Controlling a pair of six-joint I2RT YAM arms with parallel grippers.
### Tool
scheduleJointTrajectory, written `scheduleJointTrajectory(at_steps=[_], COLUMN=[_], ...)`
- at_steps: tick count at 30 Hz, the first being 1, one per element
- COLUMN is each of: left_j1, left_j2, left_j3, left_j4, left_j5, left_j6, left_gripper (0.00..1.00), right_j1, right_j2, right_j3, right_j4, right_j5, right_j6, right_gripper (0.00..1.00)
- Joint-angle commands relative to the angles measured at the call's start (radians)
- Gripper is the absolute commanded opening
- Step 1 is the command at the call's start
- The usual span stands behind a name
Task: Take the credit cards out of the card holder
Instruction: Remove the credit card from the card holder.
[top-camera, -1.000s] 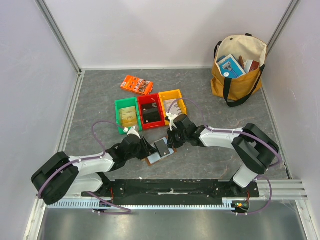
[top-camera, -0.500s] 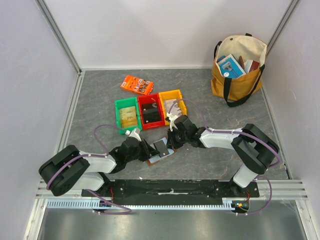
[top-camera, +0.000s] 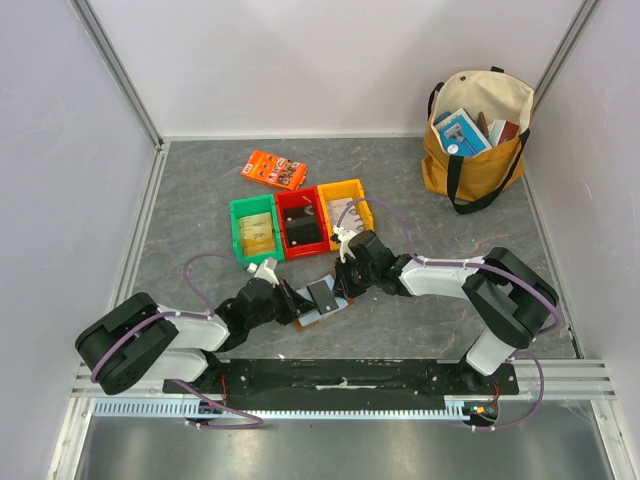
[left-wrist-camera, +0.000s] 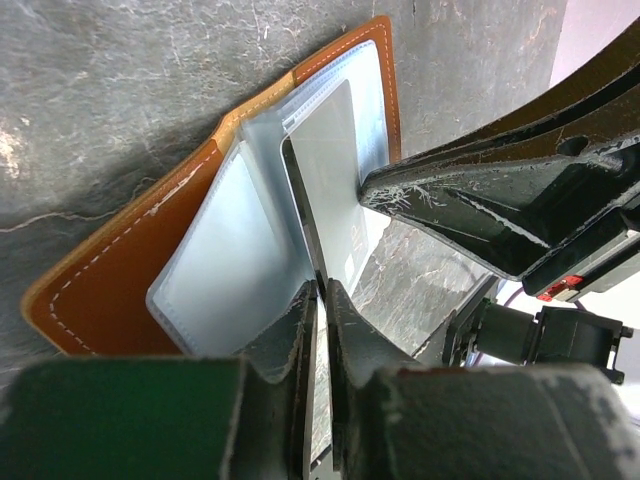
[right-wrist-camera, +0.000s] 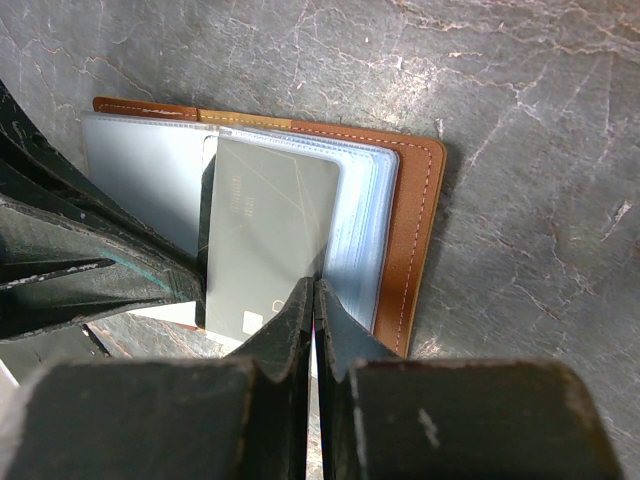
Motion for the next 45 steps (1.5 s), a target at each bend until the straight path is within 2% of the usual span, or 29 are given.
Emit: scheduleJointTrajectory(at_steps=[1, 31, 36, 45], left_j1=[0.003, 0.001, 0.003, 0.003], left_j2=[0.010, 0.104, 0.096, -0.012], left_j3=[-0.011, 0.032, 0.026, -0.028], left_j4=[0.072, 0.147, 0.153, -0.002], left_j5=[0.004, 0.043, 0.046, 0.041], left_j6=[-0.026, -0.049, -0.062, -0.088], left_gripper=[0.12, 0.11, 0.02, 0.02], right_j1=[-0.001, 0.000, 0.000, -0.009], right_j2=[0.026, 0.044, 0.050, 0.064], right_j3=[-0.025, -0.020, -0.020, -0.020], right_j4=[-0.032, -0.031, -0.039, -0.054], right_j5=[0.012, 0.003, 0.018, 0.052], right_j6=[-0.002, 0.003, 0.003, 0.012], right_gripper=[0.07, 0.07, 0.07, 0.06])
